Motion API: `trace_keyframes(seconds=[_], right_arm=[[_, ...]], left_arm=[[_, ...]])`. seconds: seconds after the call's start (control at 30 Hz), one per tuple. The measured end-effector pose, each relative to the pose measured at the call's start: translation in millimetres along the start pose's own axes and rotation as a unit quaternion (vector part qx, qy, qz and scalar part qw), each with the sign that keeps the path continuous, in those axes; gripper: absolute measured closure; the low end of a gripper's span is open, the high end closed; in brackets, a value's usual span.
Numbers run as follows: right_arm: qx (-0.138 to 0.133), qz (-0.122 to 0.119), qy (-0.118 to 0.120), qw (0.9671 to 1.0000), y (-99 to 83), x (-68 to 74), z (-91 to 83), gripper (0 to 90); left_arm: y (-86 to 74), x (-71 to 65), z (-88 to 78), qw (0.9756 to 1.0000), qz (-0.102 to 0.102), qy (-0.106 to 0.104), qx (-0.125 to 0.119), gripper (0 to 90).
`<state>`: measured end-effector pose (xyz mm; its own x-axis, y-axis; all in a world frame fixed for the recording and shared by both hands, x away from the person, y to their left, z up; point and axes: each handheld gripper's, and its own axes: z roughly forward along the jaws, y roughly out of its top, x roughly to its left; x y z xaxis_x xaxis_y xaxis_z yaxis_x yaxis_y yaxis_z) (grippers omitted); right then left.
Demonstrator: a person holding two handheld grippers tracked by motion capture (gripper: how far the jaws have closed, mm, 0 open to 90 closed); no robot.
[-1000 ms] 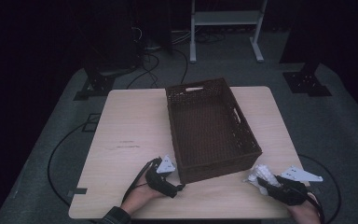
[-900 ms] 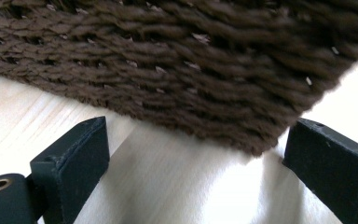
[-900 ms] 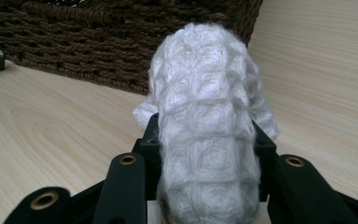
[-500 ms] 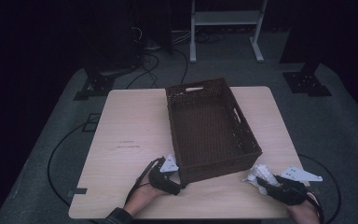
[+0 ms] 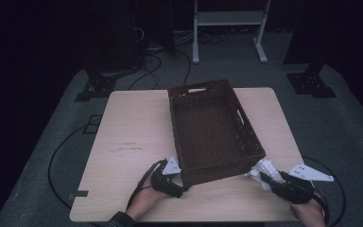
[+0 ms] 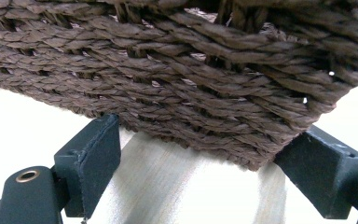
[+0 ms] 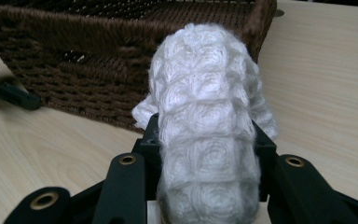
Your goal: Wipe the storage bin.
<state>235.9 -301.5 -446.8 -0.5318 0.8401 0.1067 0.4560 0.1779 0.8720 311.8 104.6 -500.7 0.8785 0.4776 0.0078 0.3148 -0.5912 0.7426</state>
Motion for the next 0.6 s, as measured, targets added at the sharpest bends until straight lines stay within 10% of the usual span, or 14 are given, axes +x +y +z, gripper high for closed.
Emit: trace_keyframes(seconds=[0.6], right_arm=[[-0.013, -0.002, -0.005, 0.9999, 9.8, -6.5, 4.8, 60.2]], left_arm=[[0.1, -0.2, 0.1, 1.0000, 0.001, 0.001, 0.000, 15.1]])
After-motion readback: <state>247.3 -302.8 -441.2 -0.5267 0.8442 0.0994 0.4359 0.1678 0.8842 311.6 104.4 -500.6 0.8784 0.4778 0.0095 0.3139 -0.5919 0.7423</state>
